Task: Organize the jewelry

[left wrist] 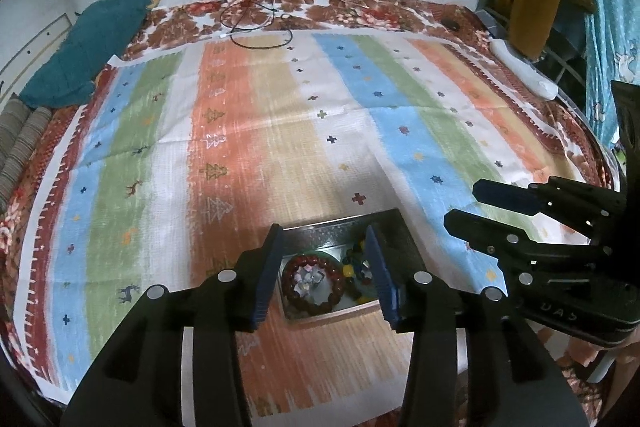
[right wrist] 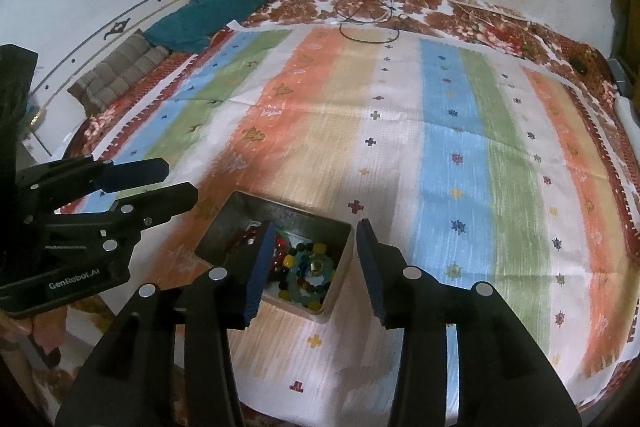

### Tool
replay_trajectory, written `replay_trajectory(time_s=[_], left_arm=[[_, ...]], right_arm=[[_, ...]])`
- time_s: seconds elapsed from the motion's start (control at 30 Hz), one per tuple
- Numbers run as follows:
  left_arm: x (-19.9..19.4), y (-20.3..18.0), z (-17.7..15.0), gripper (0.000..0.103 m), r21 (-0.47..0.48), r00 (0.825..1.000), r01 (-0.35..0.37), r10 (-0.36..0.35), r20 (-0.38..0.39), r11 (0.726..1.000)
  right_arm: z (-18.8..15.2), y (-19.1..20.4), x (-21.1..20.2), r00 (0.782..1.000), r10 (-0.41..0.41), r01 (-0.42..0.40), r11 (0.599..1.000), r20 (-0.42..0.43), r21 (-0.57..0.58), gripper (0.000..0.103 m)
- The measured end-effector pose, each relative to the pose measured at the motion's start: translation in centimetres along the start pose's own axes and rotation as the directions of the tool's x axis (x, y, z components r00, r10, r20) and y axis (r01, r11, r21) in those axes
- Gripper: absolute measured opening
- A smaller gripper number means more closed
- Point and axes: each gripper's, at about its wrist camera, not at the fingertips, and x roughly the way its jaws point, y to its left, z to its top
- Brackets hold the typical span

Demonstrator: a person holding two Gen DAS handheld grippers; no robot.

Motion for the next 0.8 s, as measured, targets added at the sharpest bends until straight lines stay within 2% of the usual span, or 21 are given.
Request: replay_trajectory(time_s=[0.23, 0.47, 0.67, 0.8], left_arm=[[-1.2, -0.2, -0.9, 0.050, -0.003, 1.000, -0.002, 0.002, 0.023, 1.000], [-1.9, -0.3, -2.1, 0.056, -0.006, 1.000, -0.004, 0.004, 0.031, 1.000], [-2.5, -0.5, -2.9, 0.068, 0.001, 0.999, -0.001, 0.001, 0.042, 1.000], [-2.8, -0.7, -3.4, 0.079, 0.005, 0.998, -0.012, 0.012, 0.063, 1.000]], right_arm=[[-0.8, -0.1, -0.8, 1.000, -0.005, 0.005, 1.000, 0.013, -0.002, 0.048], [-1.6, -0.4, -1.8, 0.999, 0.004, -0.004, 1.000, 0.032, 0.016, 0.057], [-2.6, -0.5, -2.6, 0.998, 0.000, -0.001, 1.000, 0.057, 0.017, 0.067], [-3.2, -0.6, -3.0, 0.998, -0.001, -0.001, 1.000, 0.069, 0.016, 0.074]])
